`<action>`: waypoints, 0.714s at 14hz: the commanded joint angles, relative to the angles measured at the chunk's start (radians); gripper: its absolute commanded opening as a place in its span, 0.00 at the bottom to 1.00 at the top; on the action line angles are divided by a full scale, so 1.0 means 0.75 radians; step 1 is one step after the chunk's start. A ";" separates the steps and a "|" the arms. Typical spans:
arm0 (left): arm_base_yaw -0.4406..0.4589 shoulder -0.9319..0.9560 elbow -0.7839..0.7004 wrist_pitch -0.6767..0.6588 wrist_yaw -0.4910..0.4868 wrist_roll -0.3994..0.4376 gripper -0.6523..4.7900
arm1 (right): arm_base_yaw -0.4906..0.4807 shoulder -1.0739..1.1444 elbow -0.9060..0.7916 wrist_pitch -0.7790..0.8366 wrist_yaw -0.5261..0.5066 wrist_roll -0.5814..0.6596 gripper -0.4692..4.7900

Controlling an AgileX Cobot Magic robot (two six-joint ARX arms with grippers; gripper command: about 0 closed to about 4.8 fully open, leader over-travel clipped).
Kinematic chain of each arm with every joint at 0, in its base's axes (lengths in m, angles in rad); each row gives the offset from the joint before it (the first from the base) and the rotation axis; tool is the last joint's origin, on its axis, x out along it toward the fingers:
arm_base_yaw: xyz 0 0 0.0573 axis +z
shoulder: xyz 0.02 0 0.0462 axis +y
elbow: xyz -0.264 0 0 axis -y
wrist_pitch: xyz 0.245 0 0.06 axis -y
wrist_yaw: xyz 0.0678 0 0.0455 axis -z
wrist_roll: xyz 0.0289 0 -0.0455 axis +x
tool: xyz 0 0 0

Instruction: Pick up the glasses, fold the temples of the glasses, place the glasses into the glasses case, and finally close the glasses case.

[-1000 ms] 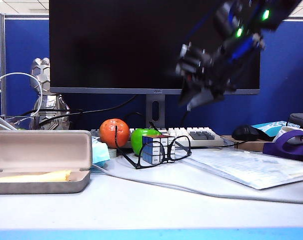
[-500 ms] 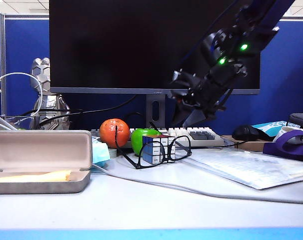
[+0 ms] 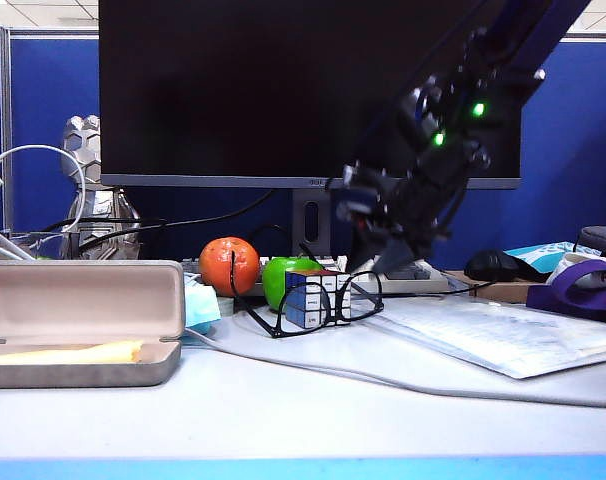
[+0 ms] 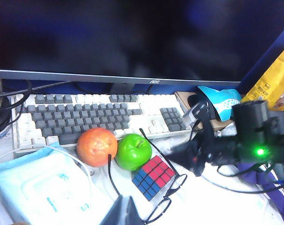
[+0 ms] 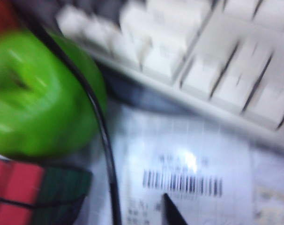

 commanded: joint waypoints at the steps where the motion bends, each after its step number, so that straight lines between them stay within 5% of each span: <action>1: -0.001 -0.002 0.005 0.012 0.005 0.002 0.11 | 0.004 0.033 0.011 -0.017 0.003 -0.009 0.47; 3: -0.001 -0.002 0.005 0.012 0.005 0.002 0.11 | 0.004 0.043 0.011 -0.026 0.033 -0.009 0.38; 4: -0.001 -0.002 0.005 0.012 0.005 0.002 0.11 | 0.004 0.043 0.011 -0.026 0.061 -0.009 0.14; 5: -0.001 -0.002 0.005 0.011 0.005 0.001 0.11 | 0.004 0.043 0.011 -0.016 0.072 -0.012 0.08; 10: -0.001 -0.002 0.005 -0.022 0.005 0.001 0.11 | 0.004 -0.041 0.011 -0.027 0.051 -0.013 0.08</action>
